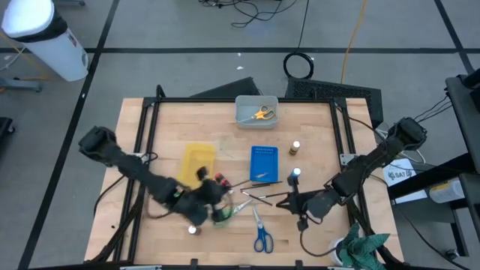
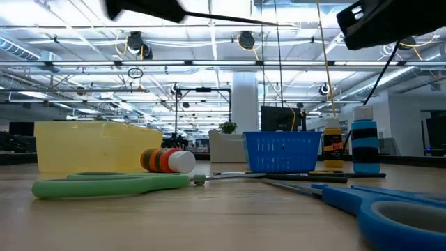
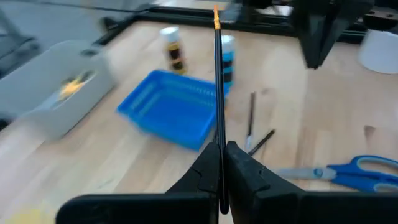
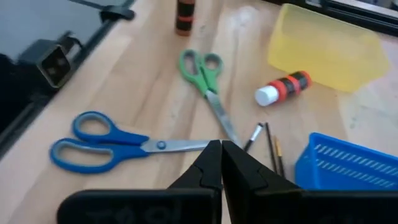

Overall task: Pick & Place Paint Supplies
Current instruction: Put the bottom gold paint brush into the yellow bin

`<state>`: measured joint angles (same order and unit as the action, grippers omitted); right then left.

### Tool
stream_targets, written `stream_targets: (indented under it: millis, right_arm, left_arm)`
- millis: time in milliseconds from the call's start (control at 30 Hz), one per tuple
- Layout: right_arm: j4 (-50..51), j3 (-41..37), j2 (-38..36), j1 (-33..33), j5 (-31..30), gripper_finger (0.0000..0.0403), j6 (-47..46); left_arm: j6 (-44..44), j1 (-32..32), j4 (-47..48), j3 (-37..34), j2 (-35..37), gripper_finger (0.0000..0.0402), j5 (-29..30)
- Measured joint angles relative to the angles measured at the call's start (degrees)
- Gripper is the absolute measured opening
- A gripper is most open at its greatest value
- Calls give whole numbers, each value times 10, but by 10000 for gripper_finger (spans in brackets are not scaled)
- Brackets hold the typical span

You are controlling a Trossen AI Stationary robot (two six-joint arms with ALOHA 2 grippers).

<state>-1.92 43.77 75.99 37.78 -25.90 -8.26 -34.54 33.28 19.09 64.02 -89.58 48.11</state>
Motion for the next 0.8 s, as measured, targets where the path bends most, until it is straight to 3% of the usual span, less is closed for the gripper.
stream_targets:
  millis: [167,433,633,800]
  right_arm:
    - [-1,0,0,12,1,0,0]
    - [-4,0,0,13,-14,0,1]
    - [-4,0,0,13,-15,0,0]
    - [-4,0,0,13,-15,0,0]
  left_arm:
    - [-226,53,120,-34,23,10,74]
    - [-578,101,303,-77,23,10,64]
    - [-734,98,393,-106,23,10,7]
    - [-787,67,405,-143,23,13,-31]
